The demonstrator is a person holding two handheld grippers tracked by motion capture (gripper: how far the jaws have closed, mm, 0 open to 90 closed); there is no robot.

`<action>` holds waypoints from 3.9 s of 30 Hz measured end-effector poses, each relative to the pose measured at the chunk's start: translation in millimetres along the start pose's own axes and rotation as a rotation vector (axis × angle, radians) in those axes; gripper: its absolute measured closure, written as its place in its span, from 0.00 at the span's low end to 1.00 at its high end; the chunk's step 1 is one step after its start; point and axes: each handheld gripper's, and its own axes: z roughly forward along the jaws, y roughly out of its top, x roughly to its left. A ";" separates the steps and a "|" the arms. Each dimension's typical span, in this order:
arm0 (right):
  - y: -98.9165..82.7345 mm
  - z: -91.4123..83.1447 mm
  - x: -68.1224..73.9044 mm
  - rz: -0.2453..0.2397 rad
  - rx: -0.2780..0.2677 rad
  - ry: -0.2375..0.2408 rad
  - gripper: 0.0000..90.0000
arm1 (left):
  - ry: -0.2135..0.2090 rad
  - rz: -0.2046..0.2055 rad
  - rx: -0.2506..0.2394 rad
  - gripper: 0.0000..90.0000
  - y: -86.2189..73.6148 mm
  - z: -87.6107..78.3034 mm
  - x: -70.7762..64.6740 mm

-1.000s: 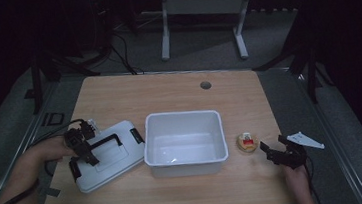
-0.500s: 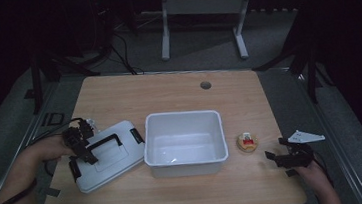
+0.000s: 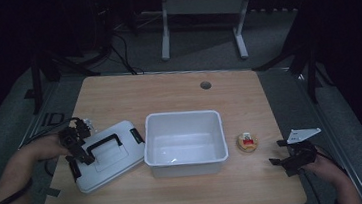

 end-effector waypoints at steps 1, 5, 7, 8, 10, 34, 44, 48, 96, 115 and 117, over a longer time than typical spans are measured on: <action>2.9 0.7 1.1 -0.017 0.036 0.015 0.18 | 0.002 -0.002 0.001 0.12 -0.2 -0.2 -0.1; 14.3 6.0 7.4 -0.099 0.179 0.055 0.18 | -0.002 -0.003 0.006 0.12 -1.1 -1.1 0.0; 20.0 8.3 11.0 -0.116 0.240 0.072 0.18 | 0.000 0.000 0.008 0.12 -1.4 -1.2 -0.5; 22.5 9.3 12.2 -0.123 0.269 0.081 0.18 | 0.000 0.001 0.008 0.12 -1.8 -1.1 -0.5; 26.9 11.5 14.1 -0.137 0.334 0.083 0.18 | 0.002 -0.003 0.010 0.12 -2.3 -1.1 -0.2; 77.3 25.0 22.9 -0.232 0.698 0.018 0.15 | -0.001 0.007 0.019 0.12 -2.6 -3.2 -2.8; 99.1 19.4 16.7 -0.245 0.604 0.012 0.15 | 0.001 0.006 0.026 0.12 -2.3 -4.7 -3.8; 106.9 21.8 15.5 -0.263 0.591 0.014 0.15 | -0.002 0.008 0.012 0.12 -1.5 -6.4 -4.5; 151.2 74.9 26.4 -0.388 0.637 0.048 0.22 | 0.001 0.009 0.023 0.12 -4.8 -5.8 -5.6; 206.6 13.9 56.9 -0.409 0.604 0.039 0.22 | 0.003 0.023 0.027 0.12 0.9 -9.6 -9.9; 213.7 8.3 62.4 -0.411 0.592 0.043 0.22 | 0.002 0.023 0.029 0.13 1.4 -9.5 -10.5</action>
